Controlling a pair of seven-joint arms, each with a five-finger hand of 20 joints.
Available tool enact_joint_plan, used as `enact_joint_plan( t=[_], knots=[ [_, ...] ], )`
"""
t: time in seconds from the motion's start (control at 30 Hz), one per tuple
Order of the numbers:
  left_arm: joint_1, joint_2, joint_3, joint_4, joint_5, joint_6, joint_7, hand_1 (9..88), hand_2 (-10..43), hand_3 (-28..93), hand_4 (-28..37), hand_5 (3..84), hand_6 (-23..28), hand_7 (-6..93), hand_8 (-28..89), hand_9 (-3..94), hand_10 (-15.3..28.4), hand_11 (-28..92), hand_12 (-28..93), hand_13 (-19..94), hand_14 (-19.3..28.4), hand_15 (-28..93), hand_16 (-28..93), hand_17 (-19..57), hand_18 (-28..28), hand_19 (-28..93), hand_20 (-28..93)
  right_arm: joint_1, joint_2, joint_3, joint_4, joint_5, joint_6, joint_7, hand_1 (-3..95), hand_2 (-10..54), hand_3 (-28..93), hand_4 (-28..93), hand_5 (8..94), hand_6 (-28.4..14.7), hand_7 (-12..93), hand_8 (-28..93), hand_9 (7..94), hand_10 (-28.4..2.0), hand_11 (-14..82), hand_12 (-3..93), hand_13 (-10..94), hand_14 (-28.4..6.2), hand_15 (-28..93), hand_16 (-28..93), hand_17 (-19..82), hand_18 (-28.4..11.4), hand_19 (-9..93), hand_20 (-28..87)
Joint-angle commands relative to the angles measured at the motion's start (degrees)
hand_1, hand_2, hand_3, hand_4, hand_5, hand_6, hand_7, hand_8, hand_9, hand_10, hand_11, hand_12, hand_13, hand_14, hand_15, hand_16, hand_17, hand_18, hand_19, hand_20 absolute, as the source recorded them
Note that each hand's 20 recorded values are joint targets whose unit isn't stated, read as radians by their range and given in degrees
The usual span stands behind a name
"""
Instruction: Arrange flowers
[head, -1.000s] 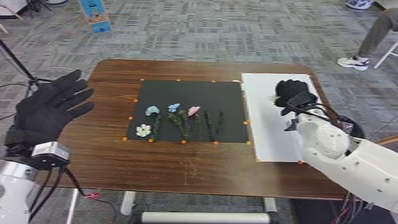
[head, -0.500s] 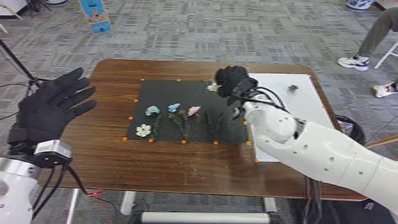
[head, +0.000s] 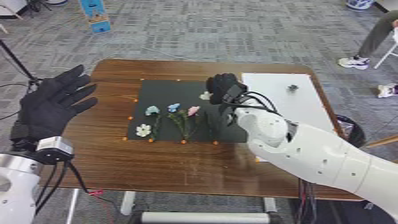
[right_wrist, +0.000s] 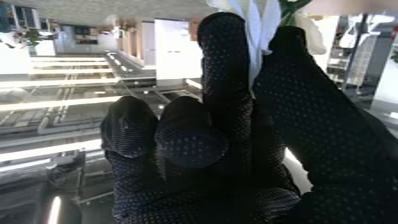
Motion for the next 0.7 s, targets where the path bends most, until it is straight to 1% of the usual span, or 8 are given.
enact_joint_plan(
  t=[0.03, 0.2, 0.3, 0.37, 0.4, 0.43, 0.5, 0.7],
  knots=[
    [-0.09, 0.09, 0.29, 0.09, -0.27, 0.20, -0.27, 20.4, -4.7, 70, -28.3, 30.5, 2.6, 16.7, -9, 28.0, 11.8, 17, 16, 23, 14.0, 23, 2, -11.0, 22.7, 44, 8, -0.75, -0.43, -0.40, 0.89, -1.11, -0.22, -0.54, 52.0, -9.5, 81, -28, 76.4, 3.6, 40, -3, 87.9, -5.1, 18.8, 46.7, 72, -5.2, 83, 35, 42, -19.9, 93, 60],
    [-0.38, 0.25, 0.73, 0.29, -0.33, 0.17, -0.45, 20.6, -4.5, 70, -28.3, 30.5, 2.6, 16.7, -9, 28.1, 11.8, 17, 16, 23, 14.0, 23, 2, -11.0, 22.6, 44, 8, -0.97, -0.81, -0.99, 1.35, -1.21, -0.28, -0.86, 51.8, -9.5, 81, -28, 76.6, 3.9, 40, -4, 88.2, -4.9, 17.8, 46.2, 72, -5.1, 83, 35, 42, -19.8, 93, 60],
    [-0.70, 0.47, 0.89, 0.44, -0.31, -0.13, -0.68, 20.7, -4.5, 70, -28.3, 30.5, 2.6, 16.8, -9, 28.0, 11.9, 17, 16, 23, 13.9, 23, 2, -11.0, 22.6, 44, 8, -1.17, -0.87, -1.60, 1.75, -1.42, -0.21, -0.84, 51.8, -9.5, 81, -28, 76.5, 4.1, 40, -4, 88.2, -4.7, 16.9, 46.0, 72, -5.1, 83, 35, 42, -19.8, 93, 60],
    [-0.47, 0.49, 0.74, 0.33, -0.33, -0.18, -0.70, 20.7, -4.5, 70, -28.3, 30.5, 2.6, 16.8, -9, 28.0, 11.9, 17, 16, 23, 13.9, 23, 2, -11.0, 22.7, 44, 8, -0.87, -0.87, -2.67, 2.05, -1.95, 0.28, -0.68, 51.7, -9.5, 80, -28, 76.1, 4.4, 40, -3, 87.9, -4.9, 16.5, 45.9, 72, -5.1, 83, 35, 42, -19.7, 93, 60],
    [-0.45, 0.53, 0.74, 0.33, -0.33, -0.18, -0.71, 20.7, -4.5, 70, -28.3, 30.5, 2.6, 16.8, -9, 28.0, 11.9, 17, 16, 23, 13.9, 23, 2, -11.0, 22.7, 44, 8, -1.16, -0.88, -2.29, 2.31, -2.74, -0.64, -0.81, 51.6, -9.5, 80, -28, 75.7, 4.5, 40, -3, 87.7, -4.8, 16.4, 46.1, 71, -5.1, 83, 36, 41, -19.7, 93, 60],
    [-0.41, 0.54, 0.70, 0.30, -0.42, -0.28, -0.71, 20.6, -4.5, 70, -28.3, 30.5, 2.6, 16.7, -9, 28.1, 11.9, 17, 16, 23, 13.9, 23, 2, -11.0, 22.7, 44, 8, -0.81, -1.02, -3.21, 2.34, -2.43, 0.02, -0.24, 51.6, -9.5, 80, -28, 75.2, 4.5, 41, -3, 87.4, -4.7, 16.5, 46.5, 71, -5.1, 83, 36, 41, -19.6, 93, 60],
    [-0.59, 0.65, 0.82, 0.42, -0.37, -0.41, -0.88, 20.7, -4.4, 70, -28.3, 30.6, 2.6, 16.7, -9, 28.0, 11.9, 17, 16, 23, 13.9, 23, 2, -11.0, 22.7, 44, 8, -0.91, -1.10, -3.20, 2.68, -3.00, -0.78, -0.05, 51.4, -9.5, 79, -28, 74.5, 4.5, 41, -3, 86.8, -4.7, 16.5, 46.8, 71, -5.1, 83, 36, 41, -19.6, 93, 60],
    [-1.03, 0.98, 1.10, 0.67, -0.40, -0.73, -0.99, 20.7, -4.4, 70, -28.3, 30.5, 2.6, 16.9, -9, 28.0, 11.8, 17, 16, 23, 13.9, 23, 2, -11.0, 22.6, 44, 8, -0.49, -1.27, -4.66, 3.15, -4.20, 0.51, 2.02, 49.0, -9.5, 78, -28, 67.4, 3.6, 41, -3, 81.5, -4.6, 15.2, 45.6, 69, -5.2, 83, 36, 39, -19.4, 93, 60]
  ],
)
